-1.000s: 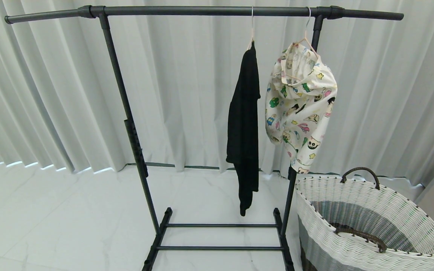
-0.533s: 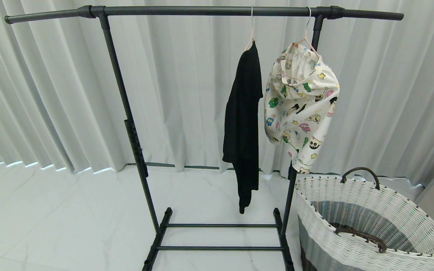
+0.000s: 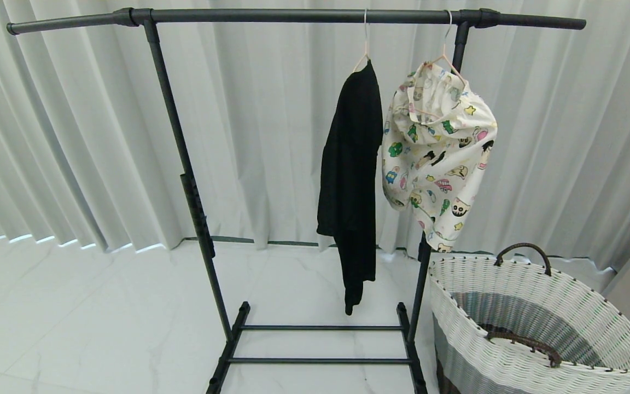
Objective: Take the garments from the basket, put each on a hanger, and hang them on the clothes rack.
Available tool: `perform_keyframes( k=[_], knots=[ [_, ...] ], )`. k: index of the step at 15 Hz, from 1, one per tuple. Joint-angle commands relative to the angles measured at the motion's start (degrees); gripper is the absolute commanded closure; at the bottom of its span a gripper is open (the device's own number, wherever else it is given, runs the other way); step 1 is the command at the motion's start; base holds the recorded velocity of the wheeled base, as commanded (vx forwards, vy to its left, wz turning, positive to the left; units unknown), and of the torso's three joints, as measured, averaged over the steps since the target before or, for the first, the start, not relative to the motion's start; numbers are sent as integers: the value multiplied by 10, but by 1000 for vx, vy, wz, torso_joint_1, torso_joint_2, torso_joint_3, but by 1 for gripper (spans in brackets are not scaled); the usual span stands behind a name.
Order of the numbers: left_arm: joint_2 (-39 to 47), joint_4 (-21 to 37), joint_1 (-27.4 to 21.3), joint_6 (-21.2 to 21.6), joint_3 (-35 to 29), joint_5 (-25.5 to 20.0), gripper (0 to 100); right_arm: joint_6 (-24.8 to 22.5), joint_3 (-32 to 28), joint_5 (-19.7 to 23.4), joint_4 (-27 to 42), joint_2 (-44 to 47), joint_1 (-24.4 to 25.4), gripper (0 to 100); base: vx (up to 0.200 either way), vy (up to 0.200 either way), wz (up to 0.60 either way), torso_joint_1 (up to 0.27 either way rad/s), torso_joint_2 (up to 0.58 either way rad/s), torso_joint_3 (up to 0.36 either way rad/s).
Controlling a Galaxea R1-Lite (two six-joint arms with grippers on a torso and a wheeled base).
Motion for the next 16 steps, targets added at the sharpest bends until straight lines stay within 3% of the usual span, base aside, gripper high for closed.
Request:
perform_keyframes(
  k=[1, 7, 10, 16],
  knots=[
    [2, 0, 0, 0, 0, 0, 0, 0, 0, 0, 1, 0, 0, 0, 0, 0, 0, 0, 0, 0],
    [2, 0, -1, 0, 0, 0, 0, 0, 0, 0, 1, 0, 0, 0, 0, 0, 0, 0, 0, 0],
    [-18, 0, -77, 1, 0, 0, 0, 0, 0, 0, 1, 0, 0, 0, 0, 0, 0, 0, 0, 0],
    [-52, 0, -61, 0, 0, 0, 0, 0, 0, 0, 1, 0, 0, 0, 0, 0, 0, 0, 0, 0]
  ],
)
